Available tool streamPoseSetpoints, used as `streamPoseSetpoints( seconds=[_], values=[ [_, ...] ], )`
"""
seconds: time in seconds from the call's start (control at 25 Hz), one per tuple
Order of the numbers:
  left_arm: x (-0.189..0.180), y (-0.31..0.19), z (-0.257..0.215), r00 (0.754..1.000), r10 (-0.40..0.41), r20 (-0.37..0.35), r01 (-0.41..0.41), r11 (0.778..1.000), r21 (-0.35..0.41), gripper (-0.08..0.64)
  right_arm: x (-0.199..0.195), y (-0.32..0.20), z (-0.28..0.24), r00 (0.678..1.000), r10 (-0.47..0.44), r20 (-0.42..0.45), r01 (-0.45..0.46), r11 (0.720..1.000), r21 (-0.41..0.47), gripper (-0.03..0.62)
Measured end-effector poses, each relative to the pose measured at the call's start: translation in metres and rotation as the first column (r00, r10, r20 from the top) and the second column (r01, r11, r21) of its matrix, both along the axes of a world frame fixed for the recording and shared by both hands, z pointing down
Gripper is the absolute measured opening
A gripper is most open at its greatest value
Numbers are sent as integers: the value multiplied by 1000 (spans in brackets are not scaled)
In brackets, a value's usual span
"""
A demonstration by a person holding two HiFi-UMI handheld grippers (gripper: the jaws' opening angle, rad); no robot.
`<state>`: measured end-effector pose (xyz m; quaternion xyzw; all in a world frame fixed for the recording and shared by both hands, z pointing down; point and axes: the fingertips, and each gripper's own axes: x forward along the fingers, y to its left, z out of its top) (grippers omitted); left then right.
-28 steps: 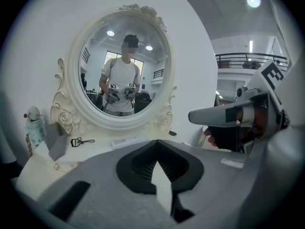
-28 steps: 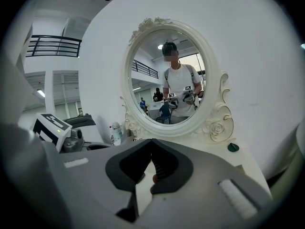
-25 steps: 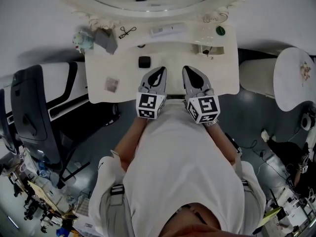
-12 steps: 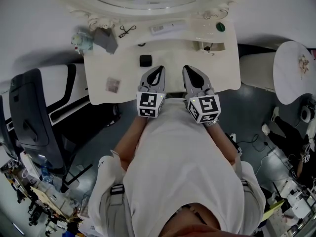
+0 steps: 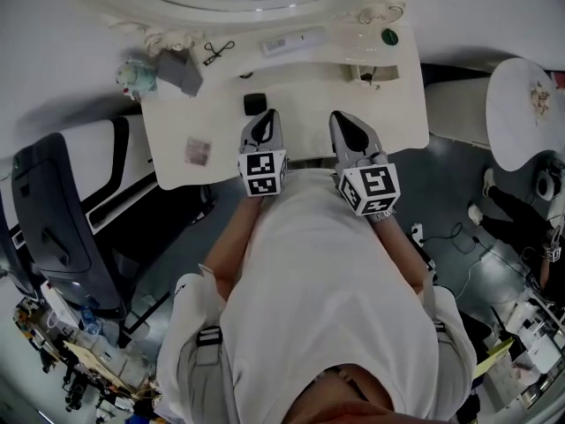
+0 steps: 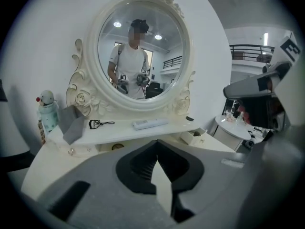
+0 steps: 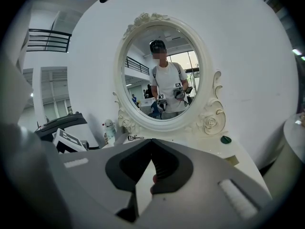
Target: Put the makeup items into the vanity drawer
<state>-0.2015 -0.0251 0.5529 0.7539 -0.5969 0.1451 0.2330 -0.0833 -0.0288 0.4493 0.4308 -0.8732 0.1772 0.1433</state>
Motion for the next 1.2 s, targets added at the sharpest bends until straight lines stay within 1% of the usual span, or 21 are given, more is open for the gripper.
streamPoseSetpoints(
  seconds=[0.04, 0.12, 0.16, 0.2, 0.24, 0.32, 0.44, 0.56, 0.64, 0.8, 0.96, 1.08, 1.2],
  values=[
    [-4, 0, 8, 1000, -14, 11, 14, 1000, -16, 14, 0, 0, 0, 1000, -4, -4, 4, 1000, 1, 9],
    [-12, -1, 26, 999, -33, 31, 35, 997, -64, 56, 1, -2, -1, 1000, -6, -11, 6, 1000, 5, 9],
    [-14, -1, 38, 999, -38, 34, 41, 994, -100, 93, 3, -3, 0, 1000, -2, -14, 2, 1000, 6, 9],
    [-17, -1, 50, 999, -43, 33, 47, 989, -141, 133, 6, -4, 0, 1000, 5, -16, -5, 1000, 5, 9],
    [-19, 0, 62, 998, -51, 31, 56, 982, -179, 158, 8, -5, 1, 1000, 14, -18, -14, 1000, 2, 9],
    [-27, 0, 81, 996, -76, 38, 83, 970, -230, 183, 12, -6, 3, 999, 32, -19, -32, 999, -5, 9],
    [-40, -3, 98, 989, -120, 91, 139, 958, -250, 219, 16, -8, 3, 998, 51, -22, -51, 999, -9, 9],
    [-49, -6, 113, 979, -155, 135, 185, 951, -247, 228, 22, -11, 5, 997, 65, -32, -66, 998, -14, 9],
    [-51, -4, 124, 978, -160, 130, 190, 944, -268, 244, 25, -11, 6, 996, 75, -39, -76, 997, -14, 9],
    [-54, -3, 145, 979, -168, 114, 197, 925, -325, 320, 31, -13, 7, 994, 100, -38, -101, 995, -20, 9],
    [-52, -8, 158, 981, -147, 126, 183, 915, -360, 349, 35, -14, 8, 992, 117, -35, -118, 993, -28, 9],
    [-55, -9, 167, 980, -159, 123, 195, 898, -394, 360, 35, -13, 8, 992, 120, -39, -121, 992, -25, 9],
    [-56, -11, 176, 981, -144, 130, 185, 896, -403, 368, 39, -13, 6, 990, 132, -44, -132, 991, -16, 9]
  ],
)
